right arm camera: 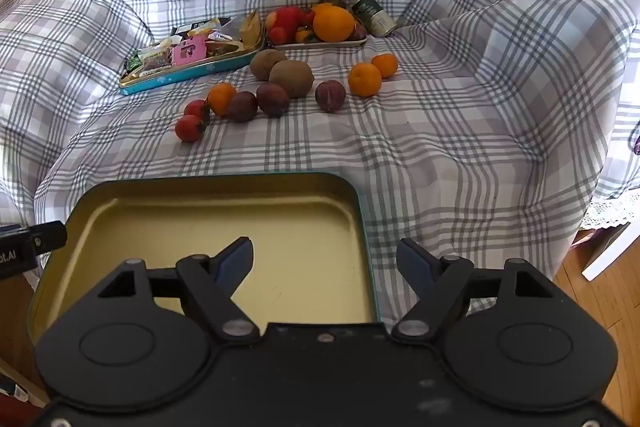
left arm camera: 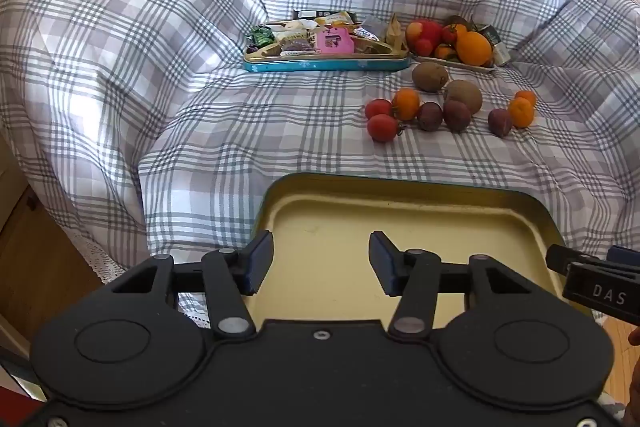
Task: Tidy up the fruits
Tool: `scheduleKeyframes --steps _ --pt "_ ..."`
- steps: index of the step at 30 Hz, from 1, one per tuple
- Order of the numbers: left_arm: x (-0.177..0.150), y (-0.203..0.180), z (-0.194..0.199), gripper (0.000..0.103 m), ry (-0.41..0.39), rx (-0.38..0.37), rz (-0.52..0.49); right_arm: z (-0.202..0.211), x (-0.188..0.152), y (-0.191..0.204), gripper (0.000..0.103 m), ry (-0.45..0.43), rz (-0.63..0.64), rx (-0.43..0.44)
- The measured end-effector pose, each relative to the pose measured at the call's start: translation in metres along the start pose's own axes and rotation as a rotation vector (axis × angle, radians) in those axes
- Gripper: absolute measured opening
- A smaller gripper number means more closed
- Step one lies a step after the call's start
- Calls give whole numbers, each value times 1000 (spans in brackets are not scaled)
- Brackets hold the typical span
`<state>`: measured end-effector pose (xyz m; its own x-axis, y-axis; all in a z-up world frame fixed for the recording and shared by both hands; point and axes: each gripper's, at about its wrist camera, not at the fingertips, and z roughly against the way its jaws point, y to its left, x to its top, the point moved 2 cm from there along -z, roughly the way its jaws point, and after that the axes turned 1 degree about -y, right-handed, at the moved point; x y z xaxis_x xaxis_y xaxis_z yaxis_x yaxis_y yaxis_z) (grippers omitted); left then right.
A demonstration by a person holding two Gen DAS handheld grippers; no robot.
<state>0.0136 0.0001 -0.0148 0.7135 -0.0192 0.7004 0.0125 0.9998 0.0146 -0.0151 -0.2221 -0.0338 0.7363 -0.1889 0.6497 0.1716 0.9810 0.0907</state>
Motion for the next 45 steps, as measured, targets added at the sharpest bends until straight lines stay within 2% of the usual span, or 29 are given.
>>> scheduleKeyframes --steps 4,13,45 --pt "2 -5 -3 58 8 22 -18 3 3 -2 82 -9 0 -7" --pt "0 -2 -1 58 7 15 -27 -2 -1 4 82 16 19 2" --pt "-4 2 -7 58 49 20 -6 0 -1 5 82 15 28 0"
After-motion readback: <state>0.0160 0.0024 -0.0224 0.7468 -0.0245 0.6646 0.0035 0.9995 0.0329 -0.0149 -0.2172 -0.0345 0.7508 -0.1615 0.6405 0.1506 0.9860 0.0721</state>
